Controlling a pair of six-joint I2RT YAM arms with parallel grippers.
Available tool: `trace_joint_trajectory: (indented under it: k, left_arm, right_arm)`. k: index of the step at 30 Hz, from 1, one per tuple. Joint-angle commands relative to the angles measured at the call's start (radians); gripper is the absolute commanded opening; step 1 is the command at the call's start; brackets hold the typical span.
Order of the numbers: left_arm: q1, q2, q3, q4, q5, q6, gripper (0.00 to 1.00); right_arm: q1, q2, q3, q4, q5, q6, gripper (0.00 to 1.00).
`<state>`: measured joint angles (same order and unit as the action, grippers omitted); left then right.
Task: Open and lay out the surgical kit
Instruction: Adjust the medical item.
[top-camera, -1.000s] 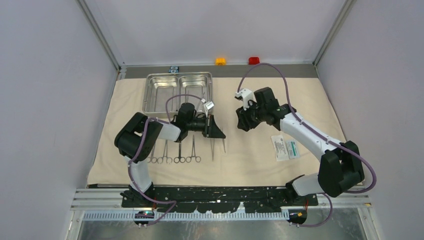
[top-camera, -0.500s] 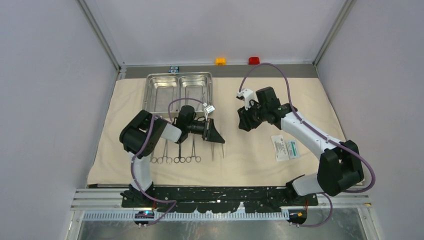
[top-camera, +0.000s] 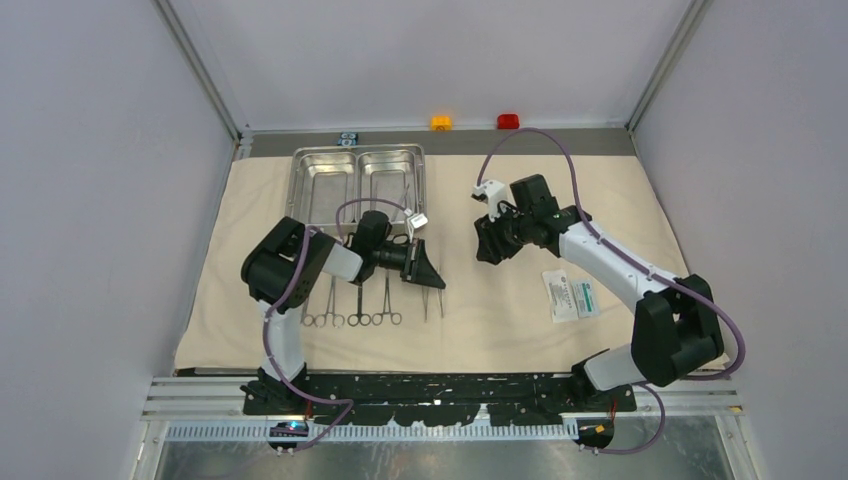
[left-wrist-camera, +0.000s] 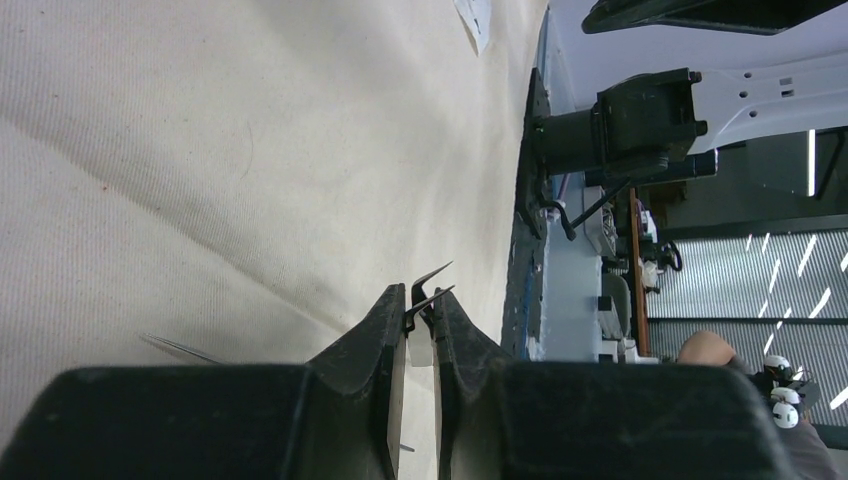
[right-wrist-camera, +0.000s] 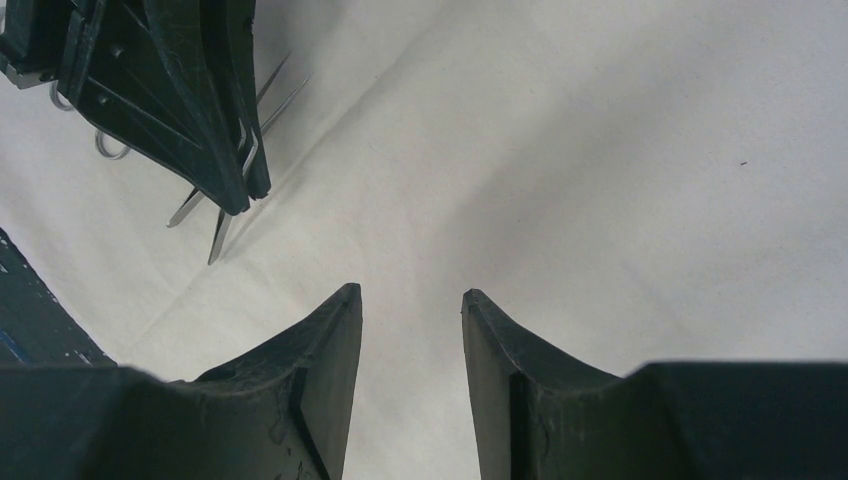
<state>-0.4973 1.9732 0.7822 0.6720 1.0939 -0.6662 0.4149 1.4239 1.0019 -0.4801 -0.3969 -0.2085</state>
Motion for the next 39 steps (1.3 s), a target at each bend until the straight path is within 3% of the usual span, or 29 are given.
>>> trace_joint_trajectory:
  k: [1, 9, 25, 39]
  left_arm:
    - [0.002, 0.009, 0.024, -0.017, 0.043, 0.037, 0.13]
    - [0.002, 0.012, 0.040, -0.094, 0.049, 0.085, 0.14]
    - [0.002, 0.012, 0.117, -0.284, -0.001, 0.209, 0.32]
    - [0.001, -0.034, 0.150, -0.378, 0.009, 0.369, 0.37]
  right_arm:
    - [-0.004, 0.008, 0.012, 0.013, -0.025, -0.014, 0.47]
    - [-0.005, 0.018, 0.015, 0.009, -0.035, -0.015, 0.47]
    - [-0.005, 0.031, 0.018, 0.006, -0.054, -0.014, 0.47]
    - [-0.004, 0.063, 0.024, 0.031, -0.148, 0.025, 0.46]
